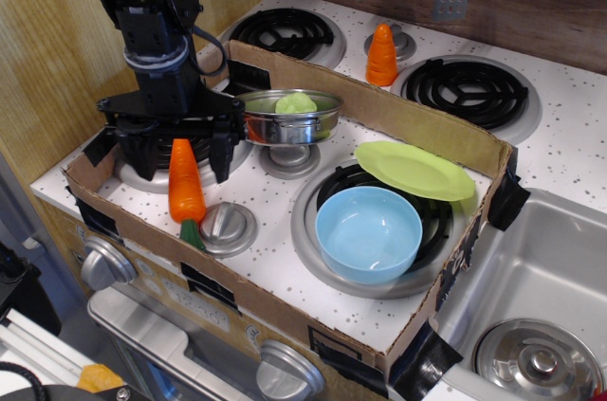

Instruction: Put carrot on plate

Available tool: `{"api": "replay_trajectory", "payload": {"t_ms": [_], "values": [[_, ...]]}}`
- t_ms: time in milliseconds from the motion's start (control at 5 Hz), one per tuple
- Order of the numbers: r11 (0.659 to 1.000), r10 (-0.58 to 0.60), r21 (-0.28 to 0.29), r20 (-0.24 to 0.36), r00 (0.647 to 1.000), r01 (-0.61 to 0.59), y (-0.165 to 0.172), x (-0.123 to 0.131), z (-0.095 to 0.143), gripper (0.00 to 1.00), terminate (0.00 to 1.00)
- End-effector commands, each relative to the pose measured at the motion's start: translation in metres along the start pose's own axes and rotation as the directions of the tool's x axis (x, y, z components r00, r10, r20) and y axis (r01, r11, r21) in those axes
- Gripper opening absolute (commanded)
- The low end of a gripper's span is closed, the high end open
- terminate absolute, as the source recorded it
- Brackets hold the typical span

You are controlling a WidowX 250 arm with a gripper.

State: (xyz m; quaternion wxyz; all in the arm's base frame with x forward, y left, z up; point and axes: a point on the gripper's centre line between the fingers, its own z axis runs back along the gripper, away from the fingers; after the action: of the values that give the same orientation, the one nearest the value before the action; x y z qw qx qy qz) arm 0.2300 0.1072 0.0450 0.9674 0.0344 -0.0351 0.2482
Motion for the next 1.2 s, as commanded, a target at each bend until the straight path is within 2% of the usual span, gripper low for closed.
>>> {"api": "replay_trajectory", "payload": {"t_ms": [0,200,400,600,800,1000], "values": [[1.0,-0.003,-0.026,0.031,1.0,0.004,0.0,0.002,-0.019,1.0,0.0],[0.999,-0.001,-0.037,0.059,0.998,0.004,-0.002,0.008,-0.026,1.0,0.0],[1.0,0.009,-0.017,0.065,0.998,-0.008,0.0,0.011,-0.032,1.0,0.0],[1.0,0.012,-0.001,0.114,0.993,-0.011,0.002,0.01,-0.024,0.0,0.0],[1.0,0.004,0.009,0.127,0.992,-0.005,0.003,0.01,-0.008,0.0,0.0],[1.0,-0.005,0.009,0.091,0.996,0.004,0.004,0.015,0.011,0.0,0.0]]}}
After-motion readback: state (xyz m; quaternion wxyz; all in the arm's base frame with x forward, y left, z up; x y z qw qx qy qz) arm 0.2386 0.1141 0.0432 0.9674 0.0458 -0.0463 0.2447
